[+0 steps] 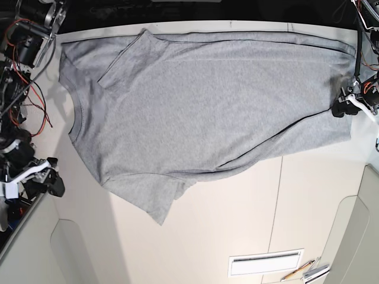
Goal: Fold the T-shirt properly
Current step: 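Reach the right gripper to the shirt's hem corner and grasp it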
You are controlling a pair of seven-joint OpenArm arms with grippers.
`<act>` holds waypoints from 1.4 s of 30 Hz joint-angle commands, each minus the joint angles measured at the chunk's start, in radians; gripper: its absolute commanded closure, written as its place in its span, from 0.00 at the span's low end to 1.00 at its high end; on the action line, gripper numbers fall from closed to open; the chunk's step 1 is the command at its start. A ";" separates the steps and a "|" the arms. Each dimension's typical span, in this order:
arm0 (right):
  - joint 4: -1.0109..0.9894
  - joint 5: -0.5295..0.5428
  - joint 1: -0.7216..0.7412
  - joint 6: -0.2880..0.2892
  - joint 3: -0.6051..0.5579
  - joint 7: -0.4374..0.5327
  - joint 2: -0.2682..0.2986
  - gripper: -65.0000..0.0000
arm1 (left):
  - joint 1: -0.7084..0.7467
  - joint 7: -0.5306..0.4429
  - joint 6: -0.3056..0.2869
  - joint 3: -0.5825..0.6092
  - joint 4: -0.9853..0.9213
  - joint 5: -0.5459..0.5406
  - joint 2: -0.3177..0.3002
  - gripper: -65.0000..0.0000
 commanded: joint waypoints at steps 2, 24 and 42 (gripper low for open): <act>-0.083 -0.031 0.084 -0.014 -0.052 0.074 0.017 0.45 | -0.009 -0.010 -0.010 -0.007 0.016 -0.014 -0.025 0.42; -0.710 -0.240 0.292 -0.042 -0.188 0.381 -0.032 0.45 | -0.010 0.016 -0.010 -0.007 0.016 -0.032 -0.025 0.42; -0.707 -0.260 0.292 0.003 -0.233 0.366 -0.107 0.67 | -0.010 0.020 -0.010 -0.007 0.016 -0.033 -0.025 0.42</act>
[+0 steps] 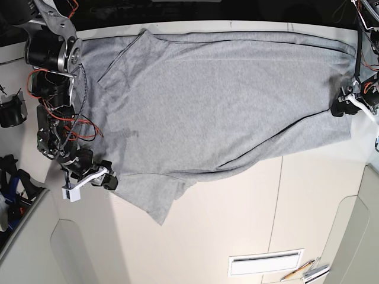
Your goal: Fold the T-shirt properly
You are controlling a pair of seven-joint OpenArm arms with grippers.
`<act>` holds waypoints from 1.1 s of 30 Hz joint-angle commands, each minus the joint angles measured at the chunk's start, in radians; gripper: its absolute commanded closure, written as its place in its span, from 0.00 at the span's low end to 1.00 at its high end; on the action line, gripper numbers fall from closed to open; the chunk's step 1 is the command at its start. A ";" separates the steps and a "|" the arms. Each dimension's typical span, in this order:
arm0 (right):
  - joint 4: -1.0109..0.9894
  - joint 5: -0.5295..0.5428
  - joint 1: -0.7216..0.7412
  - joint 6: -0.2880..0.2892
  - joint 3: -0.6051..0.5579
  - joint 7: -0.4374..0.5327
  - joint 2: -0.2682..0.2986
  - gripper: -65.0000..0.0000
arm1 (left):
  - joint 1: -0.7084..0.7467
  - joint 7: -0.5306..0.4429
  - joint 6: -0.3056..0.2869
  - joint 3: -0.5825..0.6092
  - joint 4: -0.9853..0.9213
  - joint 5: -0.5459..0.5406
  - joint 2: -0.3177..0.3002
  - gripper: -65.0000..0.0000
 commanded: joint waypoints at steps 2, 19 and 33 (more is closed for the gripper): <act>0.015 -0.012 0.025 0.004 -0.015 0.003 0.005 0.86 | -0.010 -0.002 -0.010 -0.007 0.016 -0.014 -0.025 0.42; 0.325 0.127 -0.002 0.030 -0.017 -0.226 0.060 1.00 | -0.010 0.005 0.024 -0.008 0.016 0.020 -0.032 0.42; 0.541 0.246 -0.233 0.037 -0.012 -0.267 0.146 1.00 | -0.010 0.009 0.024 -0.008 0.016 0.051 -0.034 0.42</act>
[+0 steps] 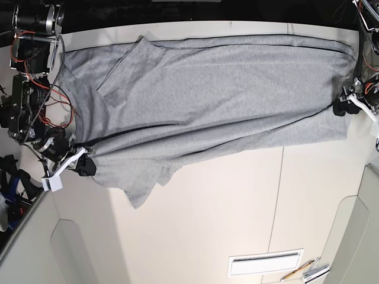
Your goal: Fold the T-shirt properly
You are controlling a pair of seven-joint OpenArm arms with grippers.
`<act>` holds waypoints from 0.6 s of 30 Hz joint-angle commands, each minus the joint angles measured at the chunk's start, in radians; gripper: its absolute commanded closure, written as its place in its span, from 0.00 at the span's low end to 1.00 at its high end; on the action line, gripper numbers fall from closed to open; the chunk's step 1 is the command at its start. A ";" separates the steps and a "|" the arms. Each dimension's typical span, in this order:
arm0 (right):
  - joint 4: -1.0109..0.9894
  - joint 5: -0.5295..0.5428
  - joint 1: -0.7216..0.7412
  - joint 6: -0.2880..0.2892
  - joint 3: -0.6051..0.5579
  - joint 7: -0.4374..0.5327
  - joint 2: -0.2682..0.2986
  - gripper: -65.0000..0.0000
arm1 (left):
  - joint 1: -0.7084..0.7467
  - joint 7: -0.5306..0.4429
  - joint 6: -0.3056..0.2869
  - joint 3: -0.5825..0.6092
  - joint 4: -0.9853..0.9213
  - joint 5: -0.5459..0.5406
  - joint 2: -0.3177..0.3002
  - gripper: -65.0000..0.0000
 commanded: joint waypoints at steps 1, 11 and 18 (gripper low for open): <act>0.026 0.016 0.015 0.006 0.008 0.027 0.017 1.00 | -0.007 0.004 0.004 -0.007 0.014 0.006 -0.025 0.42; 0.026 0.011 -0.018 -0.003 0.008 0.065 0.011 0.64 | -0.008 0.005 0.004 -0.007 0.014 0.005 -0.025 0.42; 0.026 -0.019 0.012 -0.025 0.008 0.165 0.011 0.49 | -0.007 0.005 0.000 -0.007 0.014 0.002 -0.024 0.42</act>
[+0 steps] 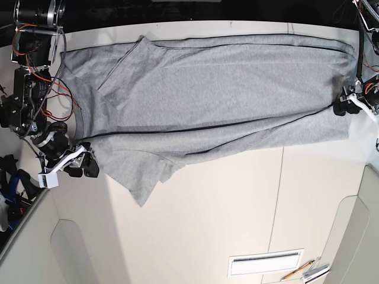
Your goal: Fold the T-shirt properly
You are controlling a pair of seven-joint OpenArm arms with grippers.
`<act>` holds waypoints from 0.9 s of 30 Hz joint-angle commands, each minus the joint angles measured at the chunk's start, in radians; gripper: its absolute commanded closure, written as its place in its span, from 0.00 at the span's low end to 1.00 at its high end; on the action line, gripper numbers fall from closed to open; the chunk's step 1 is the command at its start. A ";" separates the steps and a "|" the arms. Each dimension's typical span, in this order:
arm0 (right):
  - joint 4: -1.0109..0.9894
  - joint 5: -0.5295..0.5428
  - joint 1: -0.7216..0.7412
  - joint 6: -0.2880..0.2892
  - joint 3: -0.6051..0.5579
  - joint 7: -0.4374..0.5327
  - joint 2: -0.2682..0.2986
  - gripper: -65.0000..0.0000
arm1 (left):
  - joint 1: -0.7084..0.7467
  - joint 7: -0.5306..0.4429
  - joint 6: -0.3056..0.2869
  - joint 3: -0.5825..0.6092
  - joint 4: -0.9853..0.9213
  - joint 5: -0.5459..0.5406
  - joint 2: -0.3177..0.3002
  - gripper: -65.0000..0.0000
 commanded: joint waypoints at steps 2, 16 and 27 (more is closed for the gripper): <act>0.018 0.007 0.044 -0.009 0.008 0.045 0.008 0.49 | -0.007 0.002 0.000 -0.007 0.014 0.002 -0.025 0.42; -0.262 -0.216 0.252 -0.139 -0.014 0.219 -0.155 0.49 | -0.007 0.002 0.000 -0.007 0.014 0.002 -0.024 0.42; -0.495 -0.288 0.332 -0.117 -0.016 0.278 -0.233 0.50 | -0.007 0.002 0.000 -0.007 0.014 -0.039 -0.024 0.42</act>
